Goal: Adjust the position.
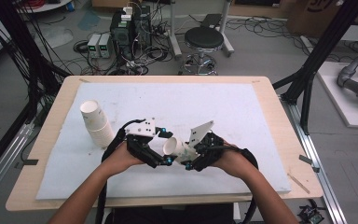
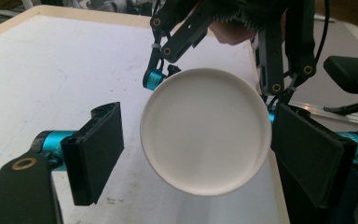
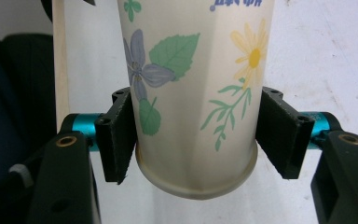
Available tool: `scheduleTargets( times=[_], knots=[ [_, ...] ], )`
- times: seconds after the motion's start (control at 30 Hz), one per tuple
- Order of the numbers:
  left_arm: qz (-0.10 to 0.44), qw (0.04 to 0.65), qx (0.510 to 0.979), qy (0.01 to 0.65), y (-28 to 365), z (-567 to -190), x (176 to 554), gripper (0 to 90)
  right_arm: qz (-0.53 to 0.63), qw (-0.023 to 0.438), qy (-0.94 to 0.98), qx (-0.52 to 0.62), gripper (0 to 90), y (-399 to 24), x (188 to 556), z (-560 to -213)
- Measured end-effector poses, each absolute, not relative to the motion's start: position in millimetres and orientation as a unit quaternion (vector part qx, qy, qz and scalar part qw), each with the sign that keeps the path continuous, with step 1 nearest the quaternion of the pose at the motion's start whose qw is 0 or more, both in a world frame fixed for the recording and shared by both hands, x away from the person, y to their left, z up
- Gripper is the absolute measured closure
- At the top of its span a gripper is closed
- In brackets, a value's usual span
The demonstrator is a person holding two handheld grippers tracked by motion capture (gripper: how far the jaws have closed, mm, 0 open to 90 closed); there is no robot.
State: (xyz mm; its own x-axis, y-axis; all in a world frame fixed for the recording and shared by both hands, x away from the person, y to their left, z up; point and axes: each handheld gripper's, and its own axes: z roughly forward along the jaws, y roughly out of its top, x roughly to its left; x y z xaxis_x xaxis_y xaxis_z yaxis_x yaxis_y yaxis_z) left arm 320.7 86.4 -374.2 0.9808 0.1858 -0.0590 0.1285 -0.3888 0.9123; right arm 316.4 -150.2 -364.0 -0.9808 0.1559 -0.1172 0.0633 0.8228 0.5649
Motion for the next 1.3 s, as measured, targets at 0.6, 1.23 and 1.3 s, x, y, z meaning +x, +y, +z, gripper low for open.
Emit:
scheduleTargets(
  times=[0.6, 1.23, 1.3],
  knots=[
    [0.004, 0.518, 0.853, 0.064, 83.1, -377.9, 320.4, 35.9, 0.225, 0.076, 0.971, 0.032, 34.4, -135.0, 312.6, -360.8],
    [-0.001, 0.586, 0.806, 0.082, 99.8, -382.1, 320.2, 37.2, 0.358, 0.072, 0.926, 0.098, 18.7, -172.1, 308.8, -355.3],
    [0.000, 0.601, 0.794, 0.086, 103.2, -385.1, 319.7, 37.1, 0.398, 0.067, 0.908, 0.117, 18.7, -184.5, 305.1, -357.7]
  ],
)
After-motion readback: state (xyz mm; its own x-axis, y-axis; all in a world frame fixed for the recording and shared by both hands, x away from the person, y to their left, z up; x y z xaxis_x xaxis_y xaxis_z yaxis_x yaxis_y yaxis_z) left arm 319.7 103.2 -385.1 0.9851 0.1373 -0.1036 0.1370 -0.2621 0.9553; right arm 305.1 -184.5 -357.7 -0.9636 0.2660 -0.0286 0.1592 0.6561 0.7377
